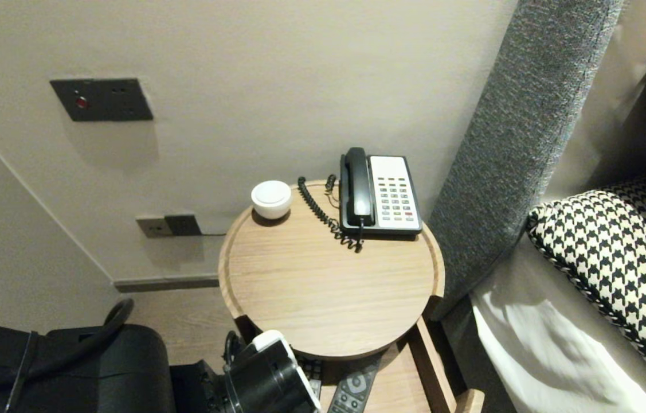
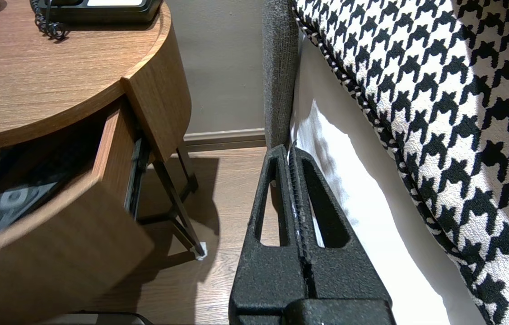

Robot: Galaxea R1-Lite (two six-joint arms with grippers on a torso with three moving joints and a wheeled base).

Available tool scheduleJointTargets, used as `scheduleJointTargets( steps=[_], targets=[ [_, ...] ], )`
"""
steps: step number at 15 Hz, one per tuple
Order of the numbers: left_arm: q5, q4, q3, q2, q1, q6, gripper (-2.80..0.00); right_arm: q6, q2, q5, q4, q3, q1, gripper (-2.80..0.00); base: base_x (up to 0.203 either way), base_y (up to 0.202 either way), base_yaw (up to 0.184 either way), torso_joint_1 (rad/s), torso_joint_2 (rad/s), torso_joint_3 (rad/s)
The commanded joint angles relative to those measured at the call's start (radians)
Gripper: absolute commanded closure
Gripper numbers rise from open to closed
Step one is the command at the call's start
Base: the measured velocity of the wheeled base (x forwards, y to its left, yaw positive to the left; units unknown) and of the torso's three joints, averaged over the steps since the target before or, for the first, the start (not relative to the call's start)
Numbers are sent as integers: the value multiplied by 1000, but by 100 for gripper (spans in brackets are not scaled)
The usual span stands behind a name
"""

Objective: Close the nightstand drawer

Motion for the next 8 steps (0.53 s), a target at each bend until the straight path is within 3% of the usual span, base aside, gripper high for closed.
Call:
scheduleJointTargets(
  steps=[1, 8],
  targets=[
    [23, -43, -9, 0, 21, -6, 0, 0, 0, 0, -1, 40, 0, 0, 0, 0, 0, 0, 0, 0],
    [85, -136, -31, 1, 71, -46, 0, 0, 0, -2, -1, 40, 0, 0, 0, 0, 0, 0, 0, 0]
  ],
)
